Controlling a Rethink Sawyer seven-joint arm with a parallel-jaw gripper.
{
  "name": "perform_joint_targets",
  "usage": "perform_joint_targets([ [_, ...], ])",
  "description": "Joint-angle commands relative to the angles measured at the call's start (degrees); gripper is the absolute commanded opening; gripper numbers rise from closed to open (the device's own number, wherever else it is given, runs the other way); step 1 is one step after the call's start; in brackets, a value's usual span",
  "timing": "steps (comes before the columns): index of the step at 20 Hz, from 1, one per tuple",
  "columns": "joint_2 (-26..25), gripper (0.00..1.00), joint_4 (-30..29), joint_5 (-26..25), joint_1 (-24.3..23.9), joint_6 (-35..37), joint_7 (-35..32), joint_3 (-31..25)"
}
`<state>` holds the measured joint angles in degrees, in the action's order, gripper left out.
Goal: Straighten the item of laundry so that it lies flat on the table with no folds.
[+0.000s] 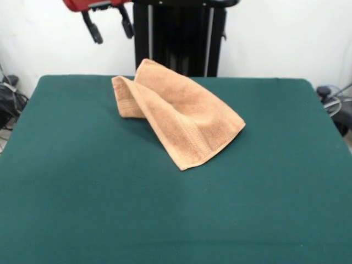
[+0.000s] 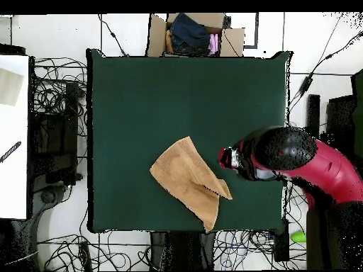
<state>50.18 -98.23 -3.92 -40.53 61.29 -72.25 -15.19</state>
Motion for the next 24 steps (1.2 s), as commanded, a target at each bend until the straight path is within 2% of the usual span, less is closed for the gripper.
perform_joint_targets([
  [1,5.86,1.00,-15.14,4.74,-0.74,0.13,3.74,-4.59],
  [7,5.09,1.00,-18.57,7.37,-2.23,-2.89,4.29,-5.46],
  [24,1.40,1.00,-17.05,5.67,-4.76,-2.21,5.28,-6.82],
])
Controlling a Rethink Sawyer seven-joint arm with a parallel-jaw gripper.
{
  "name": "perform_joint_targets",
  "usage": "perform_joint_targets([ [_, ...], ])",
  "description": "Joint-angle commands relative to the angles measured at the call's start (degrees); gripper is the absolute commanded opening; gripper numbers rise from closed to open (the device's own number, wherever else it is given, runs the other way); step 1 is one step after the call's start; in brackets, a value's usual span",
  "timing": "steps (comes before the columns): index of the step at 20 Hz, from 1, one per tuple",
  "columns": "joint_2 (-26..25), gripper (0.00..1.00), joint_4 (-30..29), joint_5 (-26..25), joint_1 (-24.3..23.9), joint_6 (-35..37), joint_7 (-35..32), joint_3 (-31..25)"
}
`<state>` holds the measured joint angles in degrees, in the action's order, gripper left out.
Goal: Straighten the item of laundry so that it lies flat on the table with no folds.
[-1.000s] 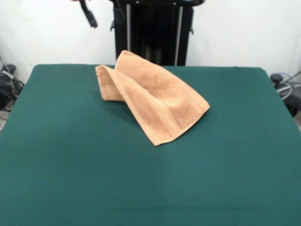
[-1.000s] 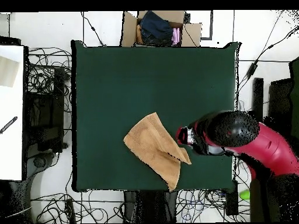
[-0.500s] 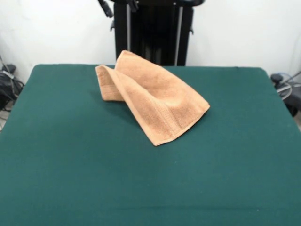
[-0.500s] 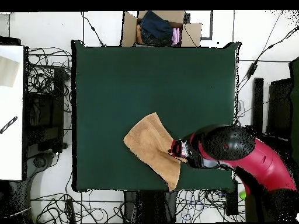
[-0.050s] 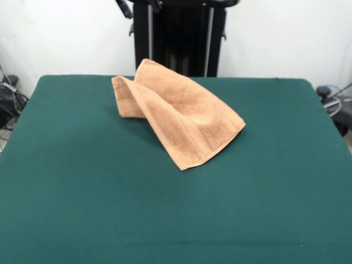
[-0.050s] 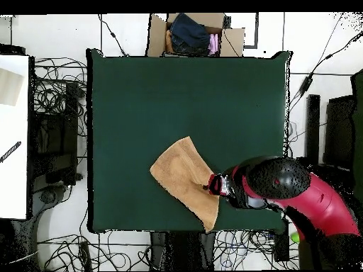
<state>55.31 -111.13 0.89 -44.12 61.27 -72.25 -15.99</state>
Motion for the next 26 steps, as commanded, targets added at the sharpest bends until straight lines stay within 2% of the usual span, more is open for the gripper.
perform_joint_targets([
  [1,-4.22,1.00,-4.09,0.91,-1.38,-2.26,5.35,-6.19],
  [15,-3.23,1.00,-13.69,3.68,-7.24,-9.44,6.46,-10.00],
  [22,-3.96,1.00,-16.69,2.14,-10.29,-12.99,5.95,-11.91],
  [26,-3.50,1.00,-15.72,-0.71,-10.43,-11.06,4.67,-11.70],
])
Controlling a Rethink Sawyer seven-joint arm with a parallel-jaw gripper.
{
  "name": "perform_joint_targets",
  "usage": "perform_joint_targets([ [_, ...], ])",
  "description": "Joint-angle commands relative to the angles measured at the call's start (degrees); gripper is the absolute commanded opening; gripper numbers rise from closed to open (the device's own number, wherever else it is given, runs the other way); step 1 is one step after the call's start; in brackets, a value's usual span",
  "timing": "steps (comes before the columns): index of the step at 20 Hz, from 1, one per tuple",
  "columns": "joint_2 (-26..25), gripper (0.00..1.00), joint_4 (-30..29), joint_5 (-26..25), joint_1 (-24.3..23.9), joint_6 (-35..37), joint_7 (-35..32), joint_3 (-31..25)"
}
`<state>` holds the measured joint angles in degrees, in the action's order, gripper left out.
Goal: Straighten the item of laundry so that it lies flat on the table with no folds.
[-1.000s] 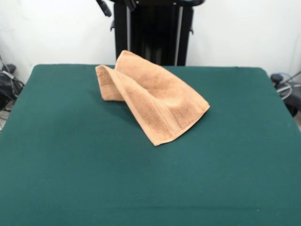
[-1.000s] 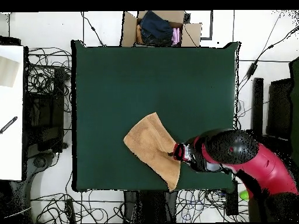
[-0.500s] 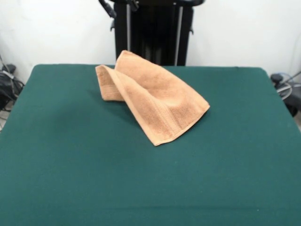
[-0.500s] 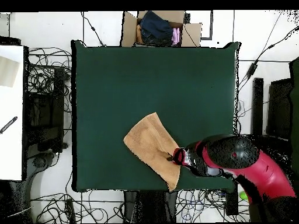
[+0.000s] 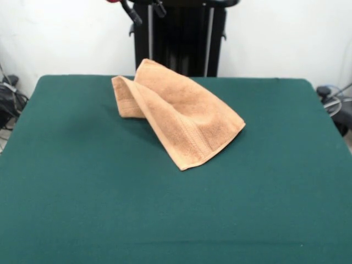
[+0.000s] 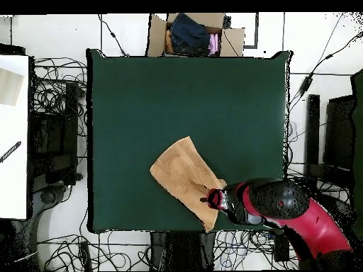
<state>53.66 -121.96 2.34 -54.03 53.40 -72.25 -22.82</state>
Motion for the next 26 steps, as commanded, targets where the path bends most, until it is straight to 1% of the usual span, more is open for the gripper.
perform_joint_targets([
  [1,-1.49,1.00,-4.46,-3.26,-0.40,-2.69,4.63,-4.61],
  [3,-0.80,1.00,-3.37,-5.59,0.07,-1.31,4.93,-4.19],
  [7,0.60,1.00,-3.64,-8.24,0.14,0.09,4.54,-3.34],
  [10,0.48,1.00,-5.11,-9.79,-0.64,-3.07,4.20,-2.92],
  [12,0.32,1.00,-5.57,-10.57,-0.86,-3.55,3.83,-2.71],
  [18,3.07,1.00,-5.89,-12.94,0.18,-3.84,2.43,-2.17],
  [20,2.67,1.00,-6.09,-15.14,-0.32,-7.09,3.53,-2.59],
  [21,1.02,1.00,-4.68,-18.97,0.54,-8.87,2.56,-1.32],
  [22,-2.90,1.00,-3.04,-23.46,0.82,-11.91,4.13,-1.58],
  [23,-8.11,1.00,-0.91,-27.68,1.09,-12.24,6.82,-1.89],
  [24,-11.76,1.00,-0.67,-27.98,-1.07,-16.25,10.71,-3.99],
  [26,-14.98,1.00,-3.49,-30.39,-6.15,-29.79,14.76,-8.86],
])
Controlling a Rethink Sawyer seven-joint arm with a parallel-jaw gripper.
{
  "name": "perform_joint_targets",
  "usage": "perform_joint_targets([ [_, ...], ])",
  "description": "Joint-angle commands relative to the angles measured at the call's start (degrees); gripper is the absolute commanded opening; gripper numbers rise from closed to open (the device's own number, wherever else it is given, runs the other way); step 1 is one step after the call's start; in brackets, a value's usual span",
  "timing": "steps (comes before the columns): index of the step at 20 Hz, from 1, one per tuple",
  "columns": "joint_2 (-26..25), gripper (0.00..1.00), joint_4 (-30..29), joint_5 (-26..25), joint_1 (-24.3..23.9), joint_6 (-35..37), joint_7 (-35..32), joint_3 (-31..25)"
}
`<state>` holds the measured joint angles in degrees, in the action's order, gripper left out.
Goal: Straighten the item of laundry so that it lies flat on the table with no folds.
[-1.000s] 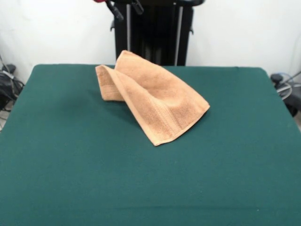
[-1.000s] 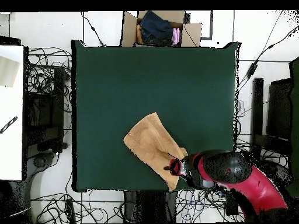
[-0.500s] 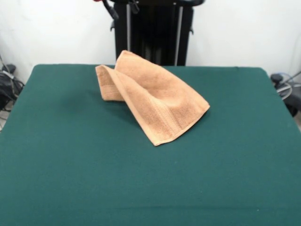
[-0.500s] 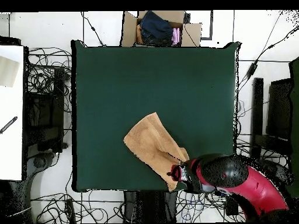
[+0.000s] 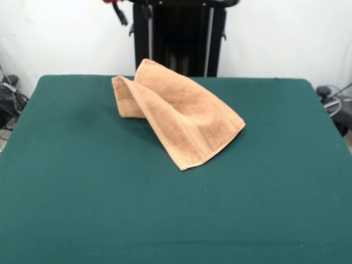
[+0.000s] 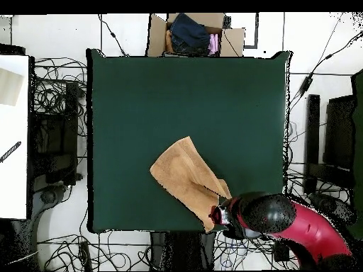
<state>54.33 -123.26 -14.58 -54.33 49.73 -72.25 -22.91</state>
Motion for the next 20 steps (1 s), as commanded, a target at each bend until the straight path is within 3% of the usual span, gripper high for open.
perform_joint_targets([
  [1,-15.80,1.00,-2.82,-15.16,-6.54,-29.38,13.73,-9.47],
  [6,-14.72,1.00,-3.00,-18.15,-6.73,-31.46,2.48,-10.07],
  [10,-12.32,1.00,-4.02,-14.99,-5.42,-28.47,-1.75,-9.41],
  [16,-5.20,1.00,-7.04,-7.94,-6.64,-23.45,-1.88,-13.87],
  [20,-3.37,1.00,-7.15,-4.60,-6.76,-20.61,-2.53,-14.98],
])
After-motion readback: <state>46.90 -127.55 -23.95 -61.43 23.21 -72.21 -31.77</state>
